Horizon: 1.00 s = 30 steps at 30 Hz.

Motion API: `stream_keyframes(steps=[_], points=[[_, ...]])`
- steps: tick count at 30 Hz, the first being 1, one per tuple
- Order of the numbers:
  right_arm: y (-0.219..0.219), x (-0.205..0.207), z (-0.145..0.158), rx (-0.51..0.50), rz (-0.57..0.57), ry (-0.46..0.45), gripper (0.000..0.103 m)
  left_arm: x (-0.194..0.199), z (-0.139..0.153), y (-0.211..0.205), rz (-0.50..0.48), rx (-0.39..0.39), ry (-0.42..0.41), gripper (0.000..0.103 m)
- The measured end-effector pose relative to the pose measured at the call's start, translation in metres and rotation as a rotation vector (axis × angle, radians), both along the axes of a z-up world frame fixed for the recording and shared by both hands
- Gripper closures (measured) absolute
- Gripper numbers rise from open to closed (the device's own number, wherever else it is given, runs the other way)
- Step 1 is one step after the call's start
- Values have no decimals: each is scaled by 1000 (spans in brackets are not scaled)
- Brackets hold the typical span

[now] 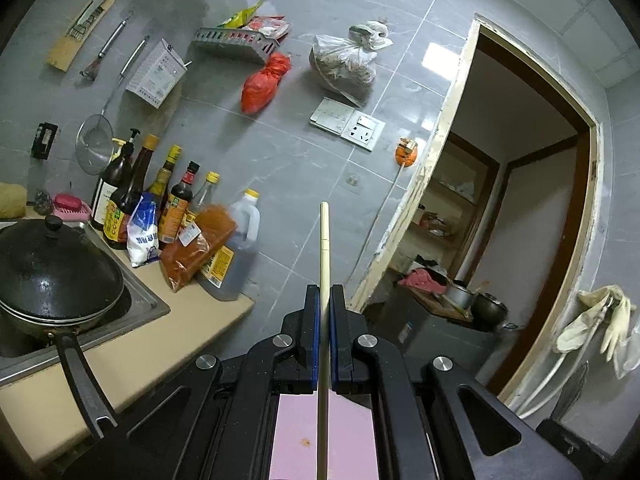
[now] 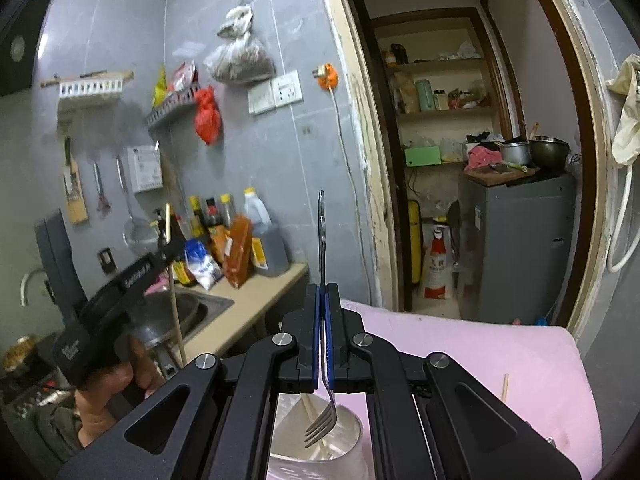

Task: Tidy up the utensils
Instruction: 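Carry the chopstick with the left tool while the right tool drops the fork into the caddy, then open the left tool over the caddy to drop the wooden chopstick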

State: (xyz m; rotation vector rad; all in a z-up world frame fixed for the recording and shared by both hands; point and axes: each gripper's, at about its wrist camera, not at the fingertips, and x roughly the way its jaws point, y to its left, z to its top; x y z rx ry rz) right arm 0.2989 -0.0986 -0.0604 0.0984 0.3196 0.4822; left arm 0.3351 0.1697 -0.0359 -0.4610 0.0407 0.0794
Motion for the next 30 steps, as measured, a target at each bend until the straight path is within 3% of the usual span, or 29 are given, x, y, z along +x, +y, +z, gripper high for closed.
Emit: stream_keyframes(steps=[13, 18, 21, 25, 27, 28, 30], points=[[9, 3, -34, -59, 21, 58, 102, -9, -38, -31, -42, 178, 26, 101], [9, 5, -39, -51, 29, 105, 99, -18, -47, -32, -106, 179, 109, 101], [4, 4, -35, -13, 33, 112, 97, -21, -49, -30, -193, 148, 179, 100], [-5, -1, -25, 39, 52, 97, 82, -29, -45, -33, -281, 145, 243, 94], [-10, -4, -18, 53, 51, 87, 80, -35, -39, -36, -304, 141, 249, 79], [-12, -5, -14, 56, 48, 85, 74, -38, -35, -37, -307, 135, 249, 73], [-20, -11, -7, 74, 29, 71, 42, -44, -26, -41, -316, 124, 253, 69]])
